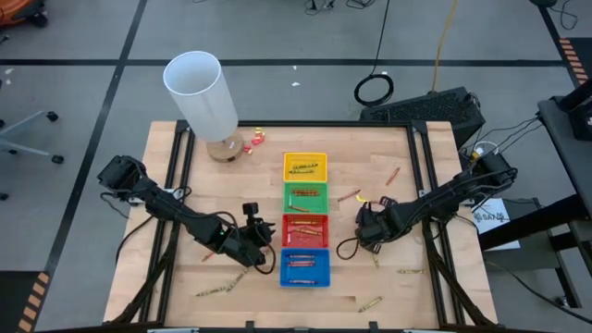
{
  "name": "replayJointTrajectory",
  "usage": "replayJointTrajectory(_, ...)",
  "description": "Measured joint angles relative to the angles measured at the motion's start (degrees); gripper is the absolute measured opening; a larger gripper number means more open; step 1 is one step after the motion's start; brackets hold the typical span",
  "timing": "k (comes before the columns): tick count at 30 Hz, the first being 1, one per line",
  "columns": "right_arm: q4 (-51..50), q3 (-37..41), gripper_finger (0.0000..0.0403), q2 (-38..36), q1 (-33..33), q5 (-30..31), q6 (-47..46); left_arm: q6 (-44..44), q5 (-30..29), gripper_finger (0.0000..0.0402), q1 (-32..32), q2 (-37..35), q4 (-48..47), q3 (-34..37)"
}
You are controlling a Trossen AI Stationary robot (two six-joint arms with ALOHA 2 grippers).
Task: Sort crayons
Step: Put the yellow crayon into the red bin
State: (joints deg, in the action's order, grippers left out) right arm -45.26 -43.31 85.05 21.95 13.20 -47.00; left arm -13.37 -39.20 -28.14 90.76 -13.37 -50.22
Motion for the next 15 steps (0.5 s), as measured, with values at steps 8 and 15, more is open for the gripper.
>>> replayJointTrajectory(8, 3.0, -5.0, 0.0003, -1.6, 5.2, 2.0, 2.7, 0.2, 3.3, 0.0085, 0.0, 0.0, 0.0, 0.0)
replayJointTrajectory(15, 16.4, -5.0, 0.0003, -4.7, 12.8, 18.6, 3.7, 0.6, 4.5, 0.0085, 0.0, 0.0, 0.0, 0.0)
